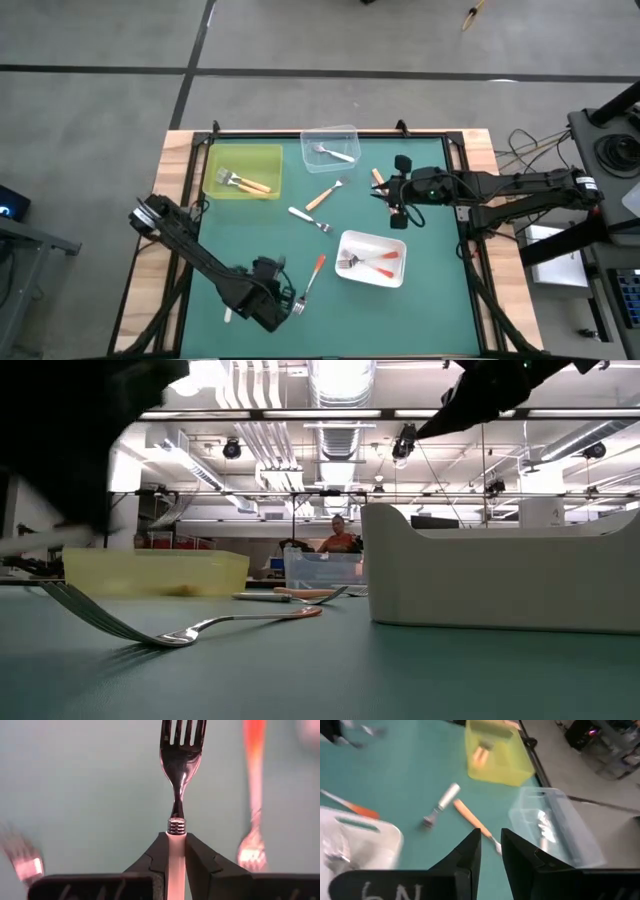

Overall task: Sort silverware by color (type)
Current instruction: Put the white fork into the transparent bin

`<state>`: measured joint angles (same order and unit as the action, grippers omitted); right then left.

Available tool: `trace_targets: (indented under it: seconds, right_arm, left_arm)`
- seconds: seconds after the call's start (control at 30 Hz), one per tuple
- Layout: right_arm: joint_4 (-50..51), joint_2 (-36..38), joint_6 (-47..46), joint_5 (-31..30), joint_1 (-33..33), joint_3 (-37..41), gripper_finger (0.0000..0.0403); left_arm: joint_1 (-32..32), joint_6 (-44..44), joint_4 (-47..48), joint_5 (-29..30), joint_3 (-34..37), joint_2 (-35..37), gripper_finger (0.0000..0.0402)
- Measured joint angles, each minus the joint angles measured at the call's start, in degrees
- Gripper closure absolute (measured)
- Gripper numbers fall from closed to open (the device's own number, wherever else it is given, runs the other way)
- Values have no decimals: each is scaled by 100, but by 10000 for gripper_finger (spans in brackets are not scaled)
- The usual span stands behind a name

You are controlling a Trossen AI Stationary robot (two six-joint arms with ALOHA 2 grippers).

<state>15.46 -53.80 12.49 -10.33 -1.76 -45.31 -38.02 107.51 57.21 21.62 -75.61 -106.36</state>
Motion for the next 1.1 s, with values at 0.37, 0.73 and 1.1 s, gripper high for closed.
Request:
trace_targets:
  seconds: [0.37, 0.73, 1.1]
  right_arm:
    - [-1111, -368, -537, 478, 0, 91, 326]
    - [-1669, -881, -991, 478, 0, 93, 333]
    - [-3127, -1619, -1597, 431, 0, 99, 326]
  left_arm:
    - [968, -3922, 885, 2272, -1614, 19, 380]
    - [1837, -6355, 868, 3883, -2100, 94, 380]
    - [2647, -6777, 574, 4394, -1395, 537, 380]
